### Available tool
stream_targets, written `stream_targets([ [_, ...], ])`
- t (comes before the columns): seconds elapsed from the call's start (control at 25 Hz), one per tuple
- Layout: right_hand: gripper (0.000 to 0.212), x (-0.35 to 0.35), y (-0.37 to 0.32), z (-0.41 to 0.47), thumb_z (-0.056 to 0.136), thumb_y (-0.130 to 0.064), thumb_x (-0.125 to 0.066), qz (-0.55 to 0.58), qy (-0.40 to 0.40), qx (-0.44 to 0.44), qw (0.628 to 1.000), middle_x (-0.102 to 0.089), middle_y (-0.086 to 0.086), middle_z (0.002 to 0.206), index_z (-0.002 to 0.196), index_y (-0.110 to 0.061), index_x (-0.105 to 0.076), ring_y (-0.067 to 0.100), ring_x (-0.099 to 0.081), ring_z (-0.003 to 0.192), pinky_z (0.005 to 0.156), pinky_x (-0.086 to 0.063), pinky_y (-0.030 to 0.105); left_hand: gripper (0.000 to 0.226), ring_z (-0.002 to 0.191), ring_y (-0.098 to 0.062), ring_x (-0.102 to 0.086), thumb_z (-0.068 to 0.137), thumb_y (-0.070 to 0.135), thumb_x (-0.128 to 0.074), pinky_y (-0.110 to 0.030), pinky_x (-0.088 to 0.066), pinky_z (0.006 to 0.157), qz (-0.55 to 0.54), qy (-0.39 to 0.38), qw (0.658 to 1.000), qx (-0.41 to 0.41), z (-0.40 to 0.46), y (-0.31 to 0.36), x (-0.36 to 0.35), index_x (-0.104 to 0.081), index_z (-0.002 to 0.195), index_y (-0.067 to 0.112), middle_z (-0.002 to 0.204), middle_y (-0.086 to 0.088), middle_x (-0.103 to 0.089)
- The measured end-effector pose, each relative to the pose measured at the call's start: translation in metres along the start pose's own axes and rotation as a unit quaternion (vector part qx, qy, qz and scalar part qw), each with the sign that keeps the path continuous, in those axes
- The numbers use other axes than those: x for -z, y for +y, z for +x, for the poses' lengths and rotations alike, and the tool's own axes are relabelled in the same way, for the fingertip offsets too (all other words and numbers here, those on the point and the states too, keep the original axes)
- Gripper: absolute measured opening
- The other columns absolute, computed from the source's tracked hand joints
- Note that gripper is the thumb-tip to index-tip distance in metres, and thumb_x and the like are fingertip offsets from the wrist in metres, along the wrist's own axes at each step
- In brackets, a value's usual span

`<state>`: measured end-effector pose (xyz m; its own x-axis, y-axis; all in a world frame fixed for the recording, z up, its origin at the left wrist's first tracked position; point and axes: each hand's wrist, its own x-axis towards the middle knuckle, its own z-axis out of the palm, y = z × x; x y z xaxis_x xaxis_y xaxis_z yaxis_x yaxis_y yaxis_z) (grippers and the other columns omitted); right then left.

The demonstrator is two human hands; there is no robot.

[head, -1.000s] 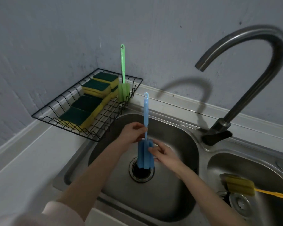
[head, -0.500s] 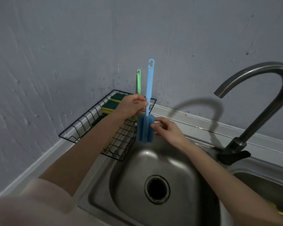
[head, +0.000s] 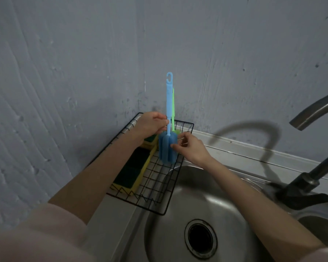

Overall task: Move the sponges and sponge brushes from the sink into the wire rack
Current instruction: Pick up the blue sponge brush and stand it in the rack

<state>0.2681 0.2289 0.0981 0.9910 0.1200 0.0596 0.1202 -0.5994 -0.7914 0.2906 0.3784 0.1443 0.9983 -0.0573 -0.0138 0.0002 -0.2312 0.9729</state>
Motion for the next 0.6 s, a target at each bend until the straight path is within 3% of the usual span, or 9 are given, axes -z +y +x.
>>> stream_targets([
  [0.08, 0.036, -0.007, 0.003, 0.009, 0.081, -0.029, -0.062, -0.051, -0.002, -0.018, 0.999, -0.063, 0.002, 0.085, 0.112, -0.014, -0.051, 0.015, -0.054, 0.074, 0.05, -0.04, 0.005, 0.021, 0.062, -0.008, -0.057, 0.085, 0.008, -0.057, -0.014, -0.053, 0.059, -0.011, 0.006, 1.0, 0.026, 0.013, -0.013, -0.002, -0.058, 0.105, 0.0, 0.071, -0.002, -0.059],
  [0.16, 0.037, -0.016, 0.009, 0.018, 0.082, -0.033, -0.059, -0.101, -0.011, -0.04, 0.994, -0.067, 0.008, 0.102, 0.113, -0.014, -0.051, 0.024, -0.059, 0.09, 0.074, -0.049, 0.024, 0.024, 0.062, -0.01, -0.057, 0.085, 0.006, -0.057, -0.022, -0.053, 0.069, -0.017, 0.014, 0.999, 0.047, 0.026, -0.026, -0.007, -0.058, 0.107, -0.004, 0.071, -0.004, -0.059],
  [0.24, 0.034, -0.021, 0.013, 0.028, 0.082, -0.035, -0.056, -0.15, -0.011, -0.065, 0.987, -0.067, 0.008, 0.109, 0.109, -0.015, -0.052, 0.029, -0.058, 0.102, 0.09, -0.042, 0.038, 0.024, 0.06, -0.009, -0.056, 0.085, 0.005, -0.057, -0.018, -0.052, 0.062, -0.01, 0.023, 0.998, 0.059, 0.036, -0.035, -0.013, -0.058, 0.107, -0.005, 0.078, -0.007, -0.062],
  [0.32, 0.034, -0.023, 0.016, 0.036, 0.083, -0.036, -0.055, -0.196, -0.009, -0.074, 0.978, -0.066, 0.009, 0.108, 0.108, -0.014, -0.053, 0.029, -0.056, 0.105, 0.089, -0.034, 0.038, 0.023, 0.06, -0.011, -0.057, 0.084, 0.004, -0.057, -0.012, -0.052, 0.054, 0.003, 0.037, 0.998, 0.059, 0.045, -0.041, -0.02, -0.06, 0.106, -0.005, 0.09, -0.016, -0.064],
  [0.4, 0.033, -0.027, 0.017, 0.044, 0.083, -0.037, -0.054, -0.232, -0.01, -0.07, 0.97, -0.065, 0.01, 0.106, 0.105, -0.012, -0.054, 0.03, -0.054, 0.105, 0.085, -0.03, 0.037, 0.025, 0.075, -0.024, -0.064, 0.083, 0.004, -0.058, -0.023, -0.057, 0.072, 0.044, 0.056, 0.996, 0.058, 0.053, -0.048, -0.025, -0.061, 0.107, -0.003, 0.103, -0.022, -0.066],
  [0.48, 0.031, -0.03, 0.02, 0.05, 0.084, -0.038, -0.053, -0.262, -0.014, -0.065, 0.963, -0.065, 0.011, 0.104, 0.099, -0.011, -0.056, 0.03, -0.054, 0.104, 0.081, -0.027, 0.036, 0.03, 0.099, -0.031, -0.063, 0.083, 0.005, -0.058, -0.036, -0.051, 0.092, 0.101, 0.062, 0.991, 0.06, 0.056, -0.054, -0.03, -0.059, 0.112, -0.001, 0.112, -0.022, -0.065],
  [0.6, 0.033, -0.036, 0.023, 0.058, 0.084, -0.041, -0.052, -0.302, -0.019, -0.055, 0.952, -0.065, 0.012, 0.102, 0.095, -0.011, -0.058, 0.03, -0.052, 0.104, 0.083, -0.027, 0.036, 0.035, 0.108, -0.027, -0.059, 0.084, 0.008, -0.058, -0.03, -0.045, 0.09, 0.164, 0.054, 0.983, 0.053, 0.058, -0.06, -0.032, -0.056, 0.118, 0.002, 0.117, -0.017, -0.063],
])
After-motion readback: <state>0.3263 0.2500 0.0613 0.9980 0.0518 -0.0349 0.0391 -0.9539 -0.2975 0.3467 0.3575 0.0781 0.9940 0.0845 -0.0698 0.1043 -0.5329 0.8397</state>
